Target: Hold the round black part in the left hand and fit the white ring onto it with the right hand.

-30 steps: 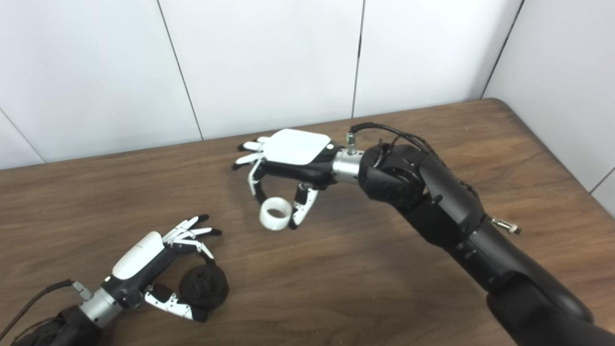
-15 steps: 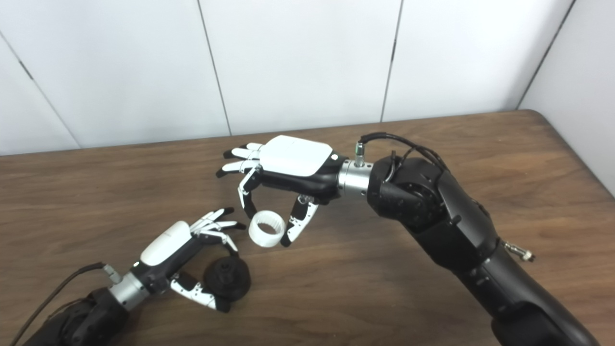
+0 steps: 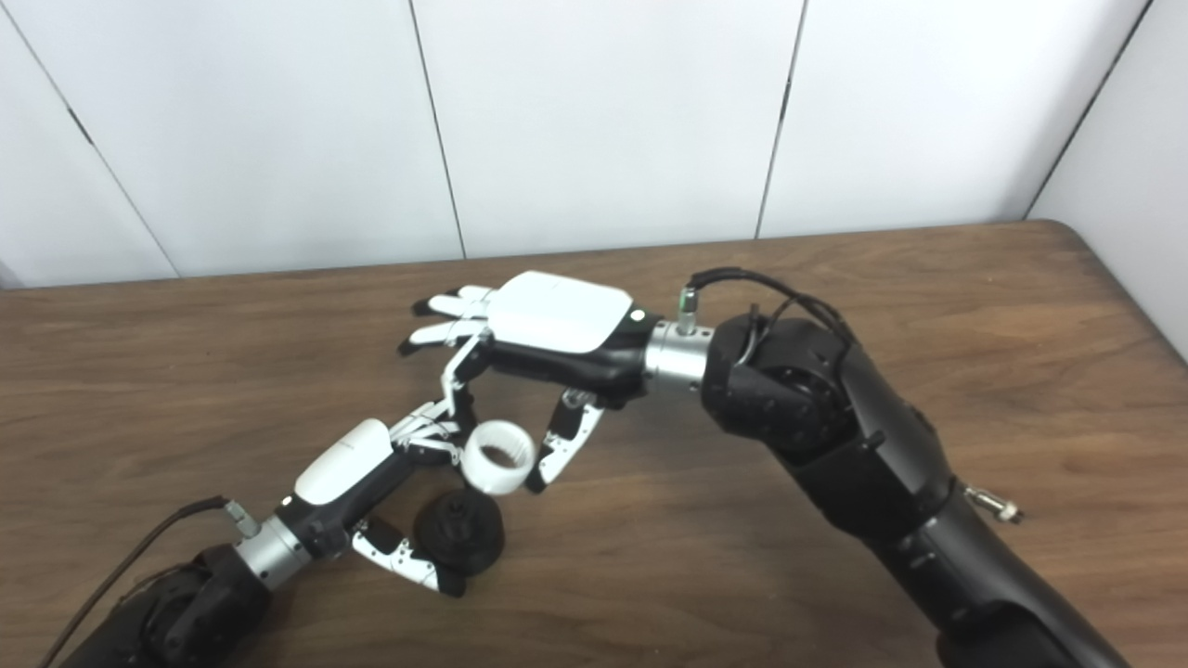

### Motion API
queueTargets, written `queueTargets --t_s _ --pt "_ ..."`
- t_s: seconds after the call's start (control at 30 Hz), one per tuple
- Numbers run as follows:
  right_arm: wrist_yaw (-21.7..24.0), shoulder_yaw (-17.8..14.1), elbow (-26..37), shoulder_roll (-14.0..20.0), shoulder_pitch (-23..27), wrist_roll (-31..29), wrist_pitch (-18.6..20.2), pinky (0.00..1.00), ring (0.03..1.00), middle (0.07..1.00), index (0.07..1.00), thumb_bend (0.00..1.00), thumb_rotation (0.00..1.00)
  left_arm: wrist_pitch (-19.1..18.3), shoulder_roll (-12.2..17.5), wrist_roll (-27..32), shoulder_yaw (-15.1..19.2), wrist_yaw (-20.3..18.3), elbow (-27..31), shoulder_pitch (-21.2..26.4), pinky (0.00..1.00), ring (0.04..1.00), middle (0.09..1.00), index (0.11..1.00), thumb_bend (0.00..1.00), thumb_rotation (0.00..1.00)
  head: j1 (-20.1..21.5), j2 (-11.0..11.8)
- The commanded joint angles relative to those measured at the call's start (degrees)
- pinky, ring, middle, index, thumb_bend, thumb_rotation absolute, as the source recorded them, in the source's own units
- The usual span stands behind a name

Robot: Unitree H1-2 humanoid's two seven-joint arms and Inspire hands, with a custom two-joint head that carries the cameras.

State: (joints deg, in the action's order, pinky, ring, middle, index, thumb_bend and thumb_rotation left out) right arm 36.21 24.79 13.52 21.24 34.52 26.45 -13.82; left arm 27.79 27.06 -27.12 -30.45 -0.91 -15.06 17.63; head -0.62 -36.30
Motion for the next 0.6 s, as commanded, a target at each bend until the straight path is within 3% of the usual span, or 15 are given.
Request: queueTargets --t_s 0.0,0.17,0.4,0.57 --pt "-1.0 -0.4 0.2 -0.7 2.2 -0.4 -1.4 1.00 1.000 0.906 0.479 0.52 0.14 -1.3 -1.1 -3.9 -2.0 -4.3 -0.8 -1.7 1.00 1.000 0.865 0.480 0.52 0.06 -0.2 -0.2" --pt "-1.1 0.0 -1.2 -1.7 2.2 -0.4 -2.4 1.00 1.000 0.899 0.479 0.52 0.14 -1.9 -1.6 -4.2 -1.8 -5.2 0.8 -1.8 1.00 1.000 0.875 0.480 0.52 0.06 -1.1 -0.6" --pt "-0.9 0.9 -2.7 -2.4 2.0 -0.2 -3.5 1.00 1.000 0.902 0.480 0.52 0.14 -5.6 -2.1 -5.6 -1.8 -7.8 4.3 -2.0 1.00 1.000 0.859 0.481 0.52 0.06 -2.1 -1.2" --pt "-1.0 1.0 -3.8 -2.5 1.8 -0.3 -4.0 1.00 1.000 0.900 0.479 0.52 0.14 -5.6 -2.2 -6.0 -1.6 -8.3 5.5 -2.2 1.00 1.000 0.861 0.481 0.52 0.06 -2.3 -1.6"
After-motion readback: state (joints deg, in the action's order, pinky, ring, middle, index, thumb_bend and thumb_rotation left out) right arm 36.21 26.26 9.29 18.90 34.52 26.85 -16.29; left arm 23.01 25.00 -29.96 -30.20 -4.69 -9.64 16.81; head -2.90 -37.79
